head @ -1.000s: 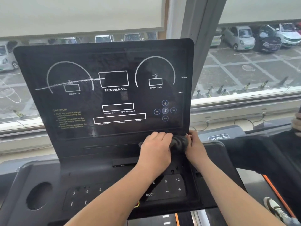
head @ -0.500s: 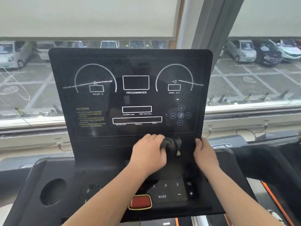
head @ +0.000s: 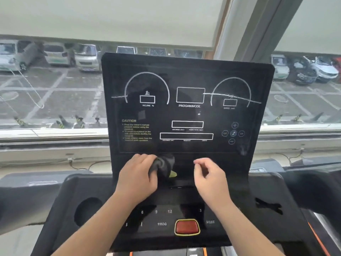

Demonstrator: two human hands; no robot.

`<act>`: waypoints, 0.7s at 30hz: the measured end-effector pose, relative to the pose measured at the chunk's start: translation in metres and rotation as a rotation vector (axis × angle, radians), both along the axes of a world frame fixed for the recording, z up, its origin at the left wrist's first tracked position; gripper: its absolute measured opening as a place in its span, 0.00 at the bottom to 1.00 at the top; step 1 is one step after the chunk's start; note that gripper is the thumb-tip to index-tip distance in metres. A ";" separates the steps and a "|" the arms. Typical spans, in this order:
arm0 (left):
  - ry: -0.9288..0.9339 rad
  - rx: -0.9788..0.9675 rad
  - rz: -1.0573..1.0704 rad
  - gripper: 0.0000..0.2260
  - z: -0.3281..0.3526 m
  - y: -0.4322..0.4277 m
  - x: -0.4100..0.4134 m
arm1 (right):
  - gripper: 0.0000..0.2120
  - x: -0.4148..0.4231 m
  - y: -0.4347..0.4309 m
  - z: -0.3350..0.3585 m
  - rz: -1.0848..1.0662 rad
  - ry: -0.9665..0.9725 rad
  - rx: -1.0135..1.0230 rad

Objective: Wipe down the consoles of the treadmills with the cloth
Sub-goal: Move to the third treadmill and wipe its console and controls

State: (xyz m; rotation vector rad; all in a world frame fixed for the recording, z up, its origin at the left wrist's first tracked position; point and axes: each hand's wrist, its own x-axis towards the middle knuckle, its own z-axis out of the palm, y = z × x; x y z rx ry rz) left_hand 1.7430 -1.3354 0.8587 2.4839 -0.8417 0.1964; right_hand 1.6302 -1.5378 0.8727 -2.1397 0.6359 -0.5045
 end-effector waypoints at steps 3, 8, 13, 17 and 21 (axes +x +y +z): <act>-0.001 -0.035 0.021 0.14 -0.006 0.032 0.009 | 0.09 0.005 0.024 -0.006 0.066 0.045 0.080; 0.062 -0.093 0.075 0.14 -0.010 0.071 0.016 | 0.11 0.014 0.046 0.000 0.150 0.130 0.159; -0.113 -0.442 0.304 0.11 0.033 0.072 0.041 | 0.12 0.021 0.049 0.018 0.102 0.103 0.237; -0.247 -0.310 0.118 0.17 0.045 0.042 0.056 | 0.10 0.025 0.045 0.023 0.031 0.084 0.227; -0.291 -0.050 0.003 0.25 -0.004 0.036 0.038 | 0.09 0.021 0.049 0.024 0.053 0.094 0.277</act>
